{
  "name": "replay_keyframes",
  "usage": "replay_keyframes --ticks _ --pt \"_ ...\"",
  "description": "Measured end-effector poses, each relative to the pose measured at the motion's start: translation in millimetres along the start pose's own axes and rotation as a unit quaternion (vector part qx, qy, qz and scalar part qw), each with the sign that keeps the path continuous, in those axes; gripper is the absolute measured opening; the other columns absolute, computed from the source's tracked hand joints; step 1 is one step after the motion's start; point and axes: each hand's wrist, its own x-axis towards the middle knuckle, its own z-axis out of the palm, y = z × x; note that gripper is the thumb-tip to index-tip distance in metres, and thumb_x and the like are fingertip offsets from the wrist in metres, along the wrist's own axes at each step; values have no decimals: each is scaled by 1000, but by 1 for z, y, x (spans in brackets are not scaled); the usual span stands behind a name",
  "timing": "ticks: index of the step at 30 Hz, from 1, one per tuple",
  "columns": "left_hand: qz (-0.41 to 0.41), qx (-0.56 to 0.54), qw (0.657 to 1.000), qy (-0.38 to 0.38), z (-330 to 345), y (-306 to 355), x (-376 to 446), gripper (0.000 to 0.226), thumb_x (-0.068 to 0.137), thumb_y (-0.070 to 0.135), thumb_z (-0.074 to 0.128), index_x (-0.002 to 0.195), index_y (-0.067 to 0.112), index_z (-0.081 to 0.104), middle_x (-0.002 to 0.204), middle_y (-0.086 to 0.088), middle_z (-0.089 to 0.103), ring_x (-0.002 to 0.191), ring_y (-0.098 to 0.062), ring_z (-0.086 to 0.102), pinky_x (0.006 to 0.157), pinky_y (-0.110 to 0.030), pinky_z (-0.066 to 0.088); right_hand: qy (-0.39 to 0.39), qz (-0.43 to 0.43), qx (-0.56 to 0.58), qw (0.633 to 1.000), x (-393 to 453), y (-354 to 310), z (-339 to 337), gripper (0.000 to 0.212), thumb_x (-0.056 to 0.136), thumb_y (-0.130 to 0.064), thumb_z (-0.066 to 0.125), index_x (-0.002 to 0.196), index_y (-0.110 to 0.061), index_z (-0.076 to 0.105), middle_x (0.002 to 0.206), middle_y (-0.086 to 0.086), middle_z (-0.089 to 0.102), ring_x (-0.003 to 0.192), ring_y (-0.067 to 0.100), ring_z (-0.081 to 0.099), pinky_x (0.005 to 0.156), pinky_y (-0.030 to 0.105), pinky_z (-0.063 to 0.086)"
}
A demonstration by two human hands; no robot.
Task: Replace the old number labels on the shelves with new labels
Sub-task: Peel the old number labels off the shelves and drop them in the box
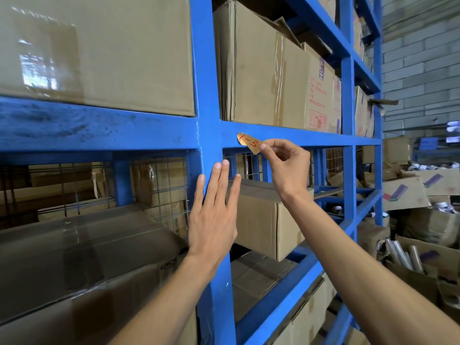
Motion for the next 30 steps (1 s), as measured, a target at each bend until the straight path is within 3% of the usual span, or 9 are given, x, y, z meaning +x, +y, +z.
replay_keyframes --ticks 8,11,13,17,20,22,25,27,30 --pt "4 -37 999 -9 -3 4 -11 81 78 2 61 153 14 32 164 -19 17 153 -33 15 122 -52 4 -13 66 -33 997 -25 22 -55 3 85 -16 75 88 -15 77 82 0 77 85 16 73 81 30 58" --pt "17 -71 997 -30 -1 15 -32 82 74 1 62 151 14 38 164 -18 21 153 -33 17 122 -54 -4 -18 85 -63 994 -46 40 -82 4 85 -17 75 85 -20 77 83 -7 77 82 6 73 74 22 57" --pt "43 -95 993 -52 3 28 -52 81 72 4 66 149 12 41 163 -17 25 152 -33 19 122 -53 -4 -22 115 -83 990 -62 56 -99 6 87 -17 73 90 -17 78 86 -4 77 83 9 73 76 24 58" --pt "110 -146 971 -152 17 66 -104 76 73 8 67 146 9 46 159 -16 34 150 -32 26 123 -54 16 -35 201 -106 973 -103 91 -133 11 88 -9 70 95 -8 78 89 2 78 86 16 73 82 31 58" --pt "136 -158 944 -256 35 91 -143 75 88 17 55 156 9 24 166 -16 15 154 -32 12 124 -48 1 -52 237 -140 960 -135 112 -156 17 86 -5 71 80 -19 78 75 -7 76 68 2 69 71 19 54" --pt "145 -151 928 -306 48 103 -165 79 93 25 53 157 9 10 167 -16 3 155 -30 5 124 -46 -2 -66 254 -152 953 -154 122 -169 27 84 -4 72 72 -28 75 67 -12 74 64 1 68 64 14 53" --pt "156 -132 902 -380 63 118 -194 72 100 23 43 157 10 2 167 -16 -2 155 -28 4 125 -44 3 -76 293 -171 938 -179 141 -189 28 83 -3 72 71 -29 74 71 -6 76 66 7 68 67 23 57" --pt "158 -129 896 -394 66 124 -204 62 100 13 35 157 7 12 165 -20 11 153 -32 18 125 -44 16 -88 317 -184 926 -193 153 -202 26 82 -4 73 73 -29 75 75 -2 76 66 12 68 69 29 58" --pt "185 -123 906 -361 71 129 -208 54 86 8 34 132 5 62 135 -21 62 121 -31 64 100 -40 54 -100 345 -182 915 -210 167 -215 27 83 -4 74 72 -28 74 73 -3 76 67 11 70 66 22 58"
